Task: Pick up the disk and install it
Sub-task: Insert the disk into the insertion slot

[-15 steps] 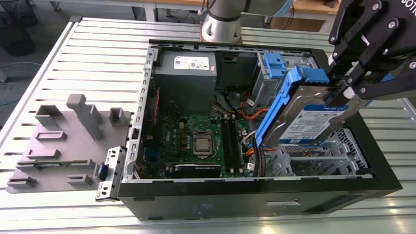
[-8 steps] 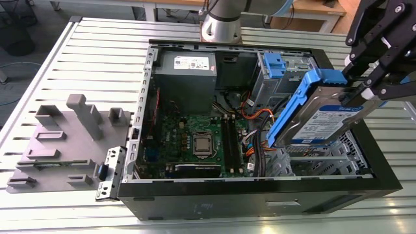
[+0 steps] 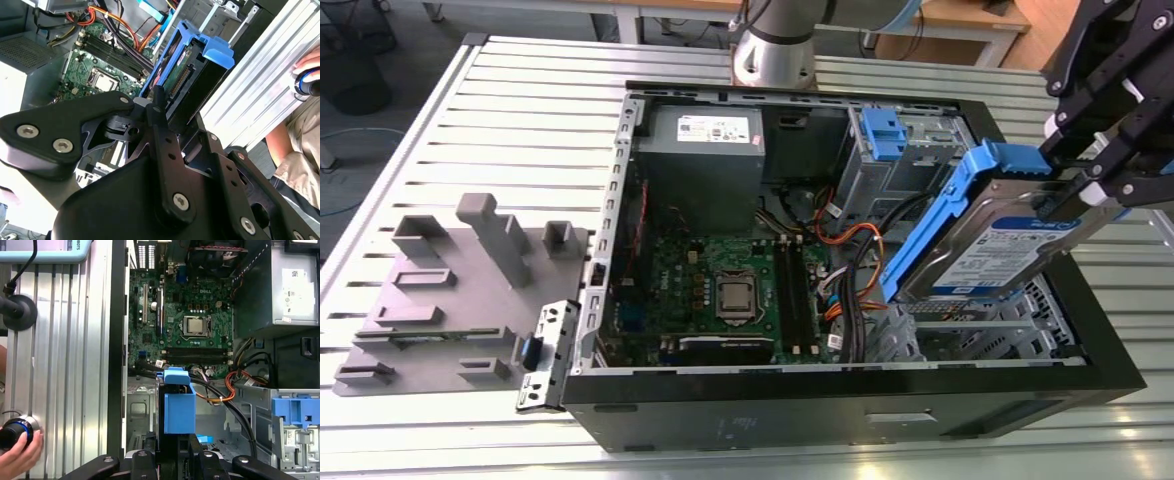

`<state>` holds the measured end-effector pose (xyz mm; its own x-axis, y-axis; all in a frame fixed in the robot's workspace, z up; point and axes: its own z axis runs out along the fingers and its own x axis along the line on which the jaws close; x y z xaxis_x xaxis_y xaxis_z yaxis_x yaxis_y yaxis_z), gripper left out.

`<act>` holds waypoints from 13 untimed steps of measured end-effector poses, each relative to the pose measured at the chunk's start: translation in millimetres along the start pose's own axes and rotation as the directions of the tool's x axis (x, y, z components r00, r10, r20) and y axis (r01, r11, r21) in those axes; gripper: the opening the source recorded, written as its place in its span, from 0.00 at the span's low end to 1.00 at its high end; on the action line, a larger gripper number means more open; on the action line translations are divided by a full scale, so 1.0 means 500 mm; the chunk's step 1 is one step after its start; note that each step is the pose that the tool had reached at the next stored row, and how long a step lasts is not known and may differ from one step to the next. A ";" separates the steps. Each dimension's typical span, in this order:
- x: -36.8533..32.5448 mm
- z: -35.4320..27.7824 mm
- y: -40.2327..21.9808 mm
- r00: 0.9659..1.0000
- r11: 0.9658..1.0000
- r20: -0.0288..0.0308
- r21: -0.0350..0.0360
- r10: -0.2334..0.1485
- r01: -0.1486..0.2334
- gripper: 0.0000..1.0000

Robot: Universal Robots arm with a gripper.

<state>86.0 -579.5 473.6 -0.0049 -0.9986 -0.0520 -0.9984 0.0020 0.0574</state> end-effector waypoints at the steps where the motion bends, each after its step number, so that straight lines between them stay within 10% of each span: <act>1: 0.000 0.001 0.000 1.000 1.000 0.001 0.000 0.000 0.000 0.35; 13: 0.001 0.009 -0.014 1.000 1.000 0.011 0.001 -0.001 0.001 0.35</act>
<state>92.5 -579.6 468.6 -0.0048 -0.9980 -0.0625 -0.9984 0.0013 0.0560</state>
